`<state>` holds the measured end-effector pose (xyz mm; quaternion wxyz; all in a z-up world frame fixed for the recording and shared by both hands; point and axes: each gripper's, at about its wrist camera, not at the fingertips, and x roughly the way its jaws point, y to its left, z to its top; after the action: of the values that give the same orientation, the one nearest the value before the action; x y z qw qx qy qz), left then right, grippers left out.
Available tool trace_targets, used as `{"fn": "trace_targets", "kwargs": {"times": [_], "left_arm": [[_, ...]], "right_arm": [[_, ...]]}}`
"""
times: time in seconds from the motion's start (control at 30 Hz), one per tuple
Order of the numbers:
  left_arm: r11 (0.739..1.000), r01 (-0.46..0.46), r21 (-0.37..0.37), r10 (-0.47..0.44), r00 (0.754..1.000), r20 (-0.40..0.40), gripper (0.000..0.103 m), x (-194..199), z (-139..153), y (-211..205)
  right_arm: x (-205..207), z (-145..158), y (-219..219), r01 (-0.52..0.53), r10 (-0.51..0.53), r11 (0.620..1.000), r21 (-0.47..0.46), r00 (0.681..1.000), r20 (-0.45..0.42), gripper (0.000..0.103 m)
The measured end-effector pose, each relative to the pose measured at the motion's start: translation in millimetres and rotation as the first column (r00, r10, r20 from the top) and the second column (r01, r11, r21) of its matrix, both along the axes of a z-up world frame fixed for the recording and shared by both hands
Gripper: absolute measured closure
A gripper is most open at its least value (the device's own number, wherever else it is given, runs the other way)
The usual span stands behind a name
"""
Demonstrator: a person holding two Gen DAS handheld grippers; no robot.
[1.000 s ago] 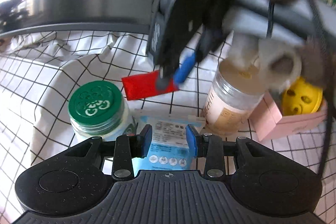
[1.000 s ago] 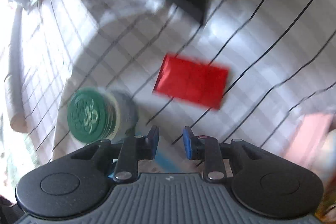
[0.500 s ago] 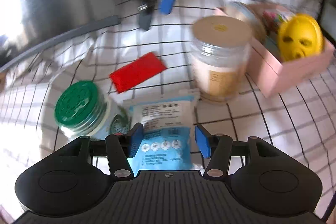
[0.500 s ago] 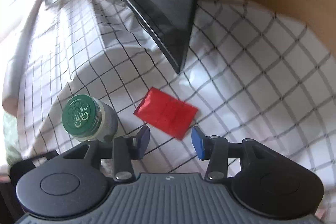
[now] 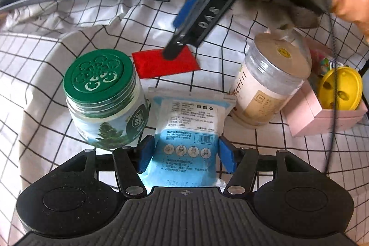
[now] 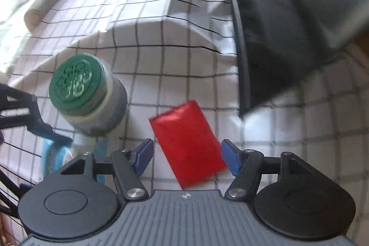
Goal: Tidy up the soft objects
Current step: 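Grasp the blue-and-white cotton pad bag with left gripper while right grasps the red packet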
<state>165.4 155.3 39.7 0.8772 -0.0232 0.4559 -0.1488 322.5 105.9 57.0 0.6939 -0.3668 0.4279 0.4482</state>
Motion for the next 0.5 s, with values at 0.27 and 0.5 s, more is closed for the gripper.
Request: {"fn": "trace_targets", "kwargs": {"times": [0.27,0.5], "left_arm": [[1.000,0.015,0.013,-0.014,0.998,-0.062,0.039,4,-12,-7],[1.000,-0.011,0.001,0.011,0.998,-0.062,0.039,4,-12,-6]], "right_arm": [[14,-25,6,-0.084,0.082,0.996,-0.041,0.996,-0.047,0.038],[18,-42,-3,-0.082,0.079,0.996,-0.041,0.994,-0.075,0.017]]}}
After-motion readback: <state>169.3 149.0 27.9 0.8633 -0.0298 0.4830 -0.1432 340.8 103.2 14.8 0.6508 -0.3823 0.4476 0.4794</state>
